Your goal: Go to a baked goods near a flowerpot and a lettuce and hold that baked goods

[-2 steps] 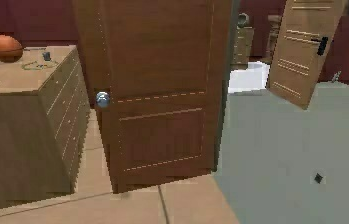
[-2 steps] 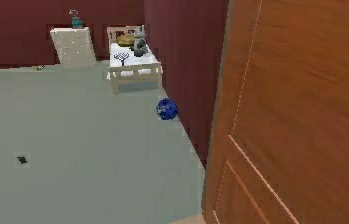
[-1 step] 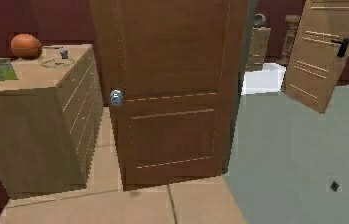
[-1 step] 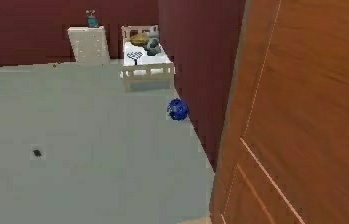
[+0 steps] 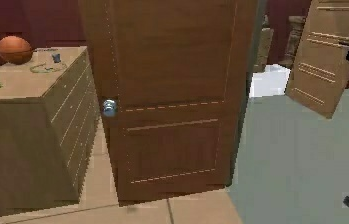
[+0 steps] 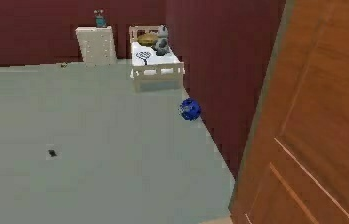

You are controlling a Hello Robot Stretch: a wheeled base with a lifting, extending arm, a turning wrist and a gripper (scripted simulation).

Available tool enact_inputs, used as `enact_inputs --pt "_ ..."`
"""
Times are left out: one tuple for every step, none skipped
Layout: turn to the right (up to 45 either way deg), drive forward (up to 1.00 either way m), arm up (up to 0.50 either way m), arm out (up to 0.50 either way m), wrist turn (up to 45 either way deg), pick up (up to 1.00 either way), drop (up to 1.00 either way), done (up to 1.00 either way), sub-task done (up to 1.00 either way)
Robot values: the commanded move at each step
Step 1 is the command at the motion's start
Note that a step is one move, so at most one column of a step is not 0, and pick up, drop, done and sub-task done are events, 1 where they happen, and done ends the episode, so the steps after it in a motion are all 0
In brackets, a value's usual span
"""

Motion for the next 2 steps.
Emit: enact_inputs --pt "45.0 0.00 0.00 0.00 0.0 0.00 0.00 0.00 0.00" --pt "24.0 0.00 0.00 0.00 0.0 0.00 0.00 0.00 0.00"
